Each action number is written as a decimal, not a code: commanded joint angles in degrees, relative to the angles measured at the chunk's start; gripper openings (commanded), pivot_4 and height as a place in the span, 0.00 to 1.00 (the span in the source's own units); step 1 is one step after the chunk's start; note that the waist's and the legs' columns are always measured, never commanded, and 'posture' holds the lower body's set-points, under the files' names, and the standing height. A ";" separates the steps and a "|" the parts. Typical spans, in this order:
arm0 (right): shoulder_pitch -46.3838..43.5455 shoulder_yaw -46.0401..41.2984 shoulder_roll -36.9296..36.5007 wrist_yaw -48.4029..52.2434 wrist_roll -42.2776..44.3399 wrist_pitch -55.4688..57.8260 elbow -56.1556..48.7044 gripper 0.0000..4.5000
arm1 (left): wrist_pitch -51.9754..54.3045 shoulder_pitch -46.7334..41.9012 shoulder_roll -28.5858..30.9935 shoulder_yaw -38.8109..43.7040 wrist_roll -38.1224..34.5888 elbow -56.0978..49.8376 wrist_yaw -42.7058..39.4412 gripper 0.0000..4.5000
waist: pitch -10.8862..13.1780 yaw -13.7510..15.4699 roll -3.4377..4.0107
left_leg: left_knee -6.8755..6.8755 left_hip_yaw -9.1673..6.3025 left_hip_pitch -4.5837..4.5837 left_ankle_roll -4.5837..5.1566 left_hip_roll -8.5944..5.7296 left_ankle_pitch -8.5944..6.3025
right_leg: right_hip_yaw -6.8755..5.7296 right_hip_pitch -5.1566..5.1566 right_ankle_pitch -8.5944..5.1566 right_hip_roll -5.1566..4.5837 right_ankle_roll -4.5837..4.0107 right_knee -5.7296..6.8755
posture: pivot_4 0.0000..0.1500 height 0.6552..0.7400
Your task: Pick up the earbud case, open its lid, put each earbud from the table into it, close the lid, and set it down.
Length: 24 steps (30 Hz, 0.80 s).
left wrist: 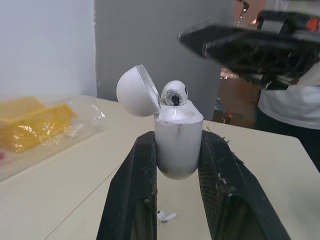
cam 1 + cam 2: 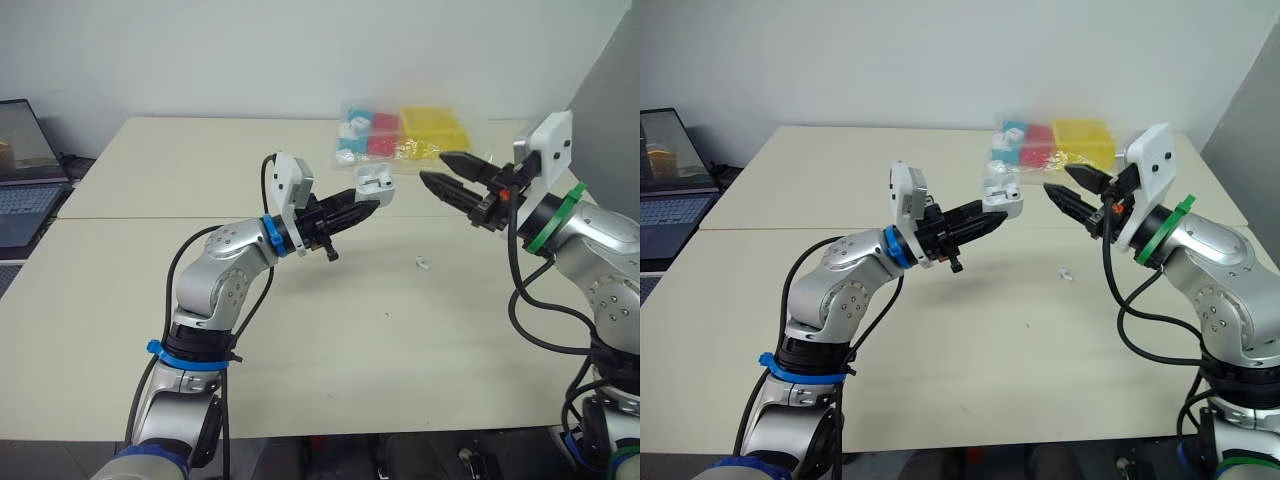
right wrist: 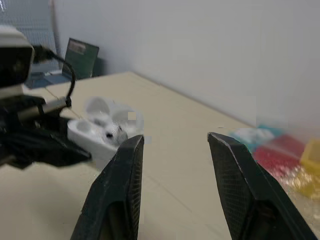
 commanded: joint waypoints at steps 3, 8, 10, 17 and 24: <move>-2.57 4.65 -10.15 7.19 -0.46 8.43 3.72 0.46 | -1.27 2.00 3.17 2.15 -0.33 -2.15 -1.50 0.17 | 0.00 -0.01 0.00 | -0.01 0.00 0.01 0.00 0.02 0.00 | 0.00 0.00 0.00 0.01 -0.01 -0.01 | 1.00 1.00; -3.92 12.07 -13.24 11.61 -4.82 8.94 10.25 0.46 | -1.35 3.28 4.53 2.55 -0.54 -2.90 -1.96 0.17 | 0.00 0.04 0.00 | 0.00 0.00 -0.01 0.00 0.03 0.00 | -0.02 0.01 -0.02 0.00 -0.01 -0.10 | 1.00 1.00; -5.98 15.45 -11.21 11.12 -8.24 7.73 15.50 0.46 | -1.45 3.70 4.56 2.73 -0.42 -3.23 -1.71 0.17 | 0.01 -0.05 -0.01 | 0.02 0.06 0.00 0.00 0.02 0.00 | 0.03 0.01 -0.02 0.00 0.00 -0.12 | 1.00 1.00; -4.72 16.97 -1.82 6.78 -16.43 -1.23 26.49 0.46 | -0.50 6.15 4.22 3.21 -0.72 -6.76 0.73 0.17 | 0.00 0.06 -0.01 | -0.02 0.01 -0.03 0.00 0.03 0.00 | -0.01 0.00 -0.01 0.01 -0.01 -0.08 | 1.00 1.00; -1.41 16.69 5.74 3.70 -21.24 -5.86 31.76 0.46 | 0.71 6.57 3.82 3.12 -1.11 -8.86 2.83 0.17 | 0.01 0.07 0.00 | 0.00 0.02 -0.07 0.00 -0.02 0.00 | 0.00 -0.02 0.00 -0.05 -0.02 -0.05 | 1.00 1.00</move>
